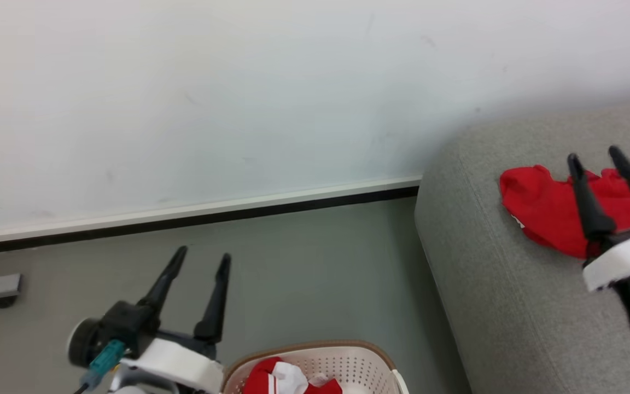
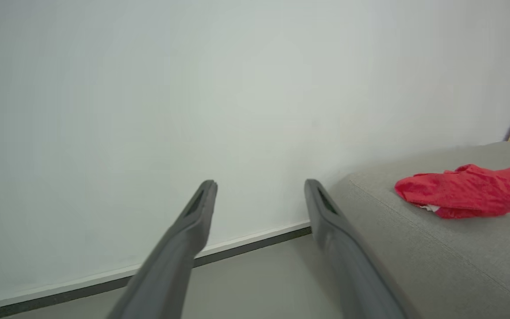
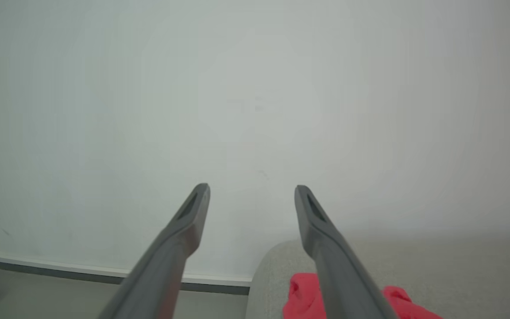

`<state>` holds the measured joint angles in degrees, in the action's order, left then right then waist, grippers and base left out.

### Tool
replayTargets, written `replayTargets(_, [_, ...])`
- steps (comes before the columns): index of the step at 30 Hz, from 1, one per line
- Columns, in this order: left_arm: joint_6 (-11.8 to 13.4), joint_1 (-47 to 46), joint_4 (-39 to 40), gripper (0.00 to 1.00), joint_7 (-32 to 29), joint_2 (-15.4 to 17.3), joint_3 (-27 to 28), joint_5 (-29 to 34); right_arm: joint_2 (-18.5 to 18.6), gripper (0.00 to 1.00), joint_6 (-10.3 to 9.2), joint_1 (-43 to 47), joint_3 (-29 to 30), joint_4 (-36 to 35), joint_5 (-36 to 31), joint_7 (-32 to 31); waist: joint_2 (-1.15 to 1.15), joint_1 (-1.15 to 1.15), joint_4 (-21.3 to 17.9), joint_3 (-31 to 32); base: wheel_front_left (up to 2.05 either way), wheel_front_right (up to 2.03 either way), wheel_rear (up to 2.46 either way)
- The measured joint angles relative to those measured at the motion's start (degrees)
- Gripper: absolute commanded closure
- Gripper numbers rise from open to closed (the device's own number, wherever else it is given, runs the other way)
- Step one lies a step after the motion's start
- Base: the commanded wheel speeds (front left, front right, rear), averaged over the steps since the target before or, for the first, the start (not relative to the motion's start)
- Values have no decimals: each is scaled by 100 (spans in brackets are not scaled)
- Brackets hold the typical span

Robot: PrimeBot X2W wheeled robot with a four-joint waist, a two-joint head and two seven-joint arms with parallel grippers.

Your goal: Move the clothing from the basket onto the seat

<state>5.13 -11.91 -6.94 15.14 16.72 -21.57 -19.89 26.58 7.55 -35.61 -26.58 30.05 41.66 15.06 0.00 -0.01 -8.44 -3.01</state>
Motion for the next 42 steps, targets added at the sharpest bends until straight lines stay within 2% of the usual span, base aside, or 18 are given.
replayTargets(5, [235, 431, 114, 0, -1, -130, 488, 62, -475, 0, 0, 843, 715, -559, -487, 2, 0, 0, 140, 124, 0, 0, 0])
replayTargets(12, [315, 819, 218, 0, 0, -356, 1091, 131, -1145, 0, 0, 1798, 1583, -1294, -1065, 8, 0, 1, 317, 251, 0, 0, 0])
replayTargets(17, [244, 1066, 220, 0, 0, -580, 1492, 233, -1563, 0, 0, 2382, 1681, -1581, -1461, 9, 0, 1, 364, 328, 0, 0, 0])
replayTargets(26, [5, 1402, 276, 0, -1, -927, 2093, 645, -1788, 0, 0, 2818, 1641, -1657, -2169, 9, 0, 1, 386, 421, 0, 0, 0])
replayTargets(31, [-159, 1457, 205, 0, 0, -1059, 2224, 891, -1904, 0, 0, 2870, 1630, -1572, -2263, 9, 0, 1, 398, 430, 0, 0, 0])
replayTargets(42, [-422, 1404, 90, 0, 0, -1213, 2405, 1138, -1904, 0, 0, 2828, 1658, -1539, -2399, 9, 0, 1, 409, 417, 0, 0, 0])
